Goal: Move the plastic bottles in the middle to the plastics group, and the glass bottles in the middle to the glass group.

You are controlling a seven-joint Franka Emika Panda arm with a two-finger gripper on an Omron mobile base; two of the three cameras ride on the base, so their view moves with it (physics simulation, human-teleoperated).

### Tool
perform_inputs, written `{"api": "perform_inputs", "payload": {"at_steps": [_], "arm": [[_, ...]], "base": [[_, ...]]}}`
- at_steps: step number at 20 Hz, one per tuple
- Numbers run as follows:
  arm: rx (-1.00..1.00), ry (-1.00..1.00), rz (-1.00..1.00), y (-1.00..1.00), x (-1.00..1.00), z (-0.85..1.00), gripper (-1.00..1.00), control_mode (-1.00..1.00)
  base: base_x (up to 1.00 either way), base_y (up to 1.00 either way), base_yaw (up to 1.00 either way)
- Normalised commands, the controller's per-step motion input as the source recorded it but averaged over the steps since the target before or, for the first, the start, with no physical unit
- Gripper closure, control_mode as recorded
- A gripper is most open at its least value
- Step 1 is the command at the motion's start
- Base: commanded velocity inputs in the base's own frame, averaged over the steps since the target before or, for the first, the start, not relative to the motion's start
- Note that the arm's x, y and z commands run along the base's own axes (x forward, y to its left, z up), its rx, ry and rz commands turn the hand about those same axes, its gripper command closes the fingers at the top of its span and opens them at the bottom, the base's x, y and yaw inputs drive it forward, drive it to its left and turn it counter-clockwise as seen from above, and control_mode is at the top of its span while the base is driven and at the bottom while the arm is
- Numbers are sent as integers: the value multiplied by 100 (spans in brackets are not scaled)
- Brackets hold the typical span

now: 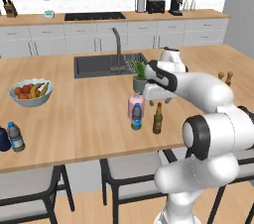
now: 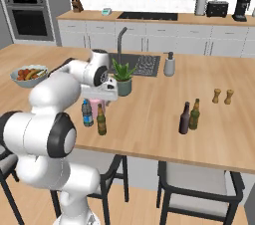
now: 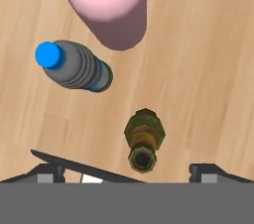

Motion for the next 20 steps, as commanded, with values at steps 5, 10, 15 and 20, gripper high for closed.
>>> {"api": "perform_inputs", "payload": {"at_steps": [5,10,15,20], "arm": [[0,0,13,-3,6,-25,-100,-100],[0,0,12,-3,5,-21,-100,-100],[-2,-3,11,0,6,-12,-100,-100],[-2,-1,3,0,-17,-1,-100,-100]], "base": [[0,0,0],[0,0,0],[0,0,0],[0,0,0]]}}
